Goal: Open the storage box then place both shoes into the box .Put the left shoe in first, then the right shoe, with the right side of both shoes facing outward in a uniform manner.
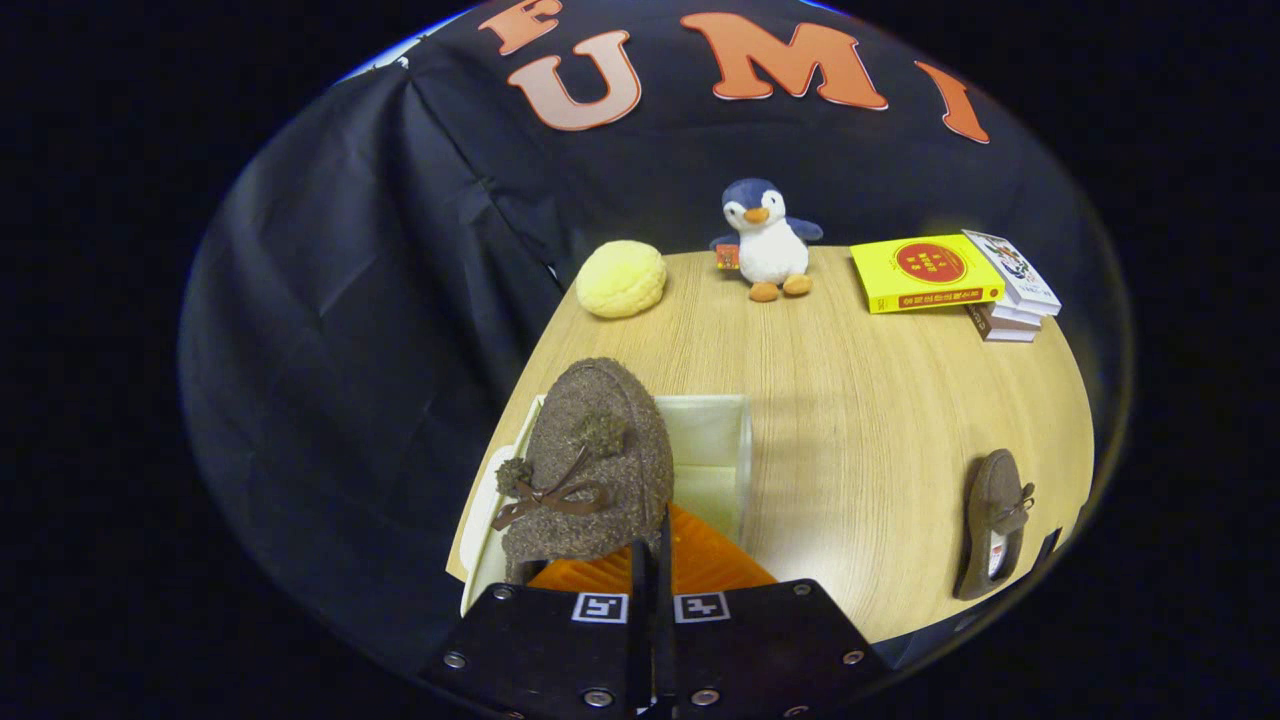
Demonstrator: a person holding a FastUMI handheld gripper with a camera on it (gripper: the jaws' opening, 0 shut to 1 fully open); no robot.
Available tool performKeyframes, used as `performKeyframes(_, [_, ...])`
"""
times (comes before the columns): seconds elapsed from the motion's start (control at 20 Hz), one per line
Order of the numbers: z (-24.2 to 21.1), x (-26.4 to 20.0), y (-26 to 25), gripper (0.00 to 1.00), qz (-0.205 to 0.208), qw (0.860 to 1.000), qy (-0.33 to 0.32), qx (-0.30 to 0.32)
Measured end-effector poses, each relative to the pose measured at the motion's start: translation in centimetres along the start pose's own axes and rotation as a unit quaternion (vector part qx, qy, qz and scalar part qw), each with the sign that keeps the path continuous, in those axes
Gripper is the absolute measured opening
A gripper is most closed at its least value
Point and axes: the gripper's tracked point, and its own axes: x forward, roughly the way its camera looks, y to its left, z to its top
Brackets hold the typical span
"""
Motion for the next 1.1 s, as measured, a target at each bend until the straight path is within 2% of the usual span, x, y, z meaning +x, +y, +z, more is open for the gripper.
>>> performKeyframes(0.35, [-4.6, 6.4, 3.0, 0.03, -0.03, 0.996, 0.084, -0.005])
performKeyframes(0.6, [-7.4, 9.4, 3.1, 0.03, -0.049, 0.99, 0.128, 0.015])
performKeyframes(0.75, [-9.5, 9.8, 4.1, 0.1, -0.021, 0.985, 0.169, 0.033])
performKeyframes(0.9, [-9.9, 8.9, 4.4, 0.16, 0.011, 0.983, 0.182, 0.033])
performKeyframes(1.1, [-8.7, 6.6, 5.1, 0.31, 0.089, 0.979, 0.18, 0.043])
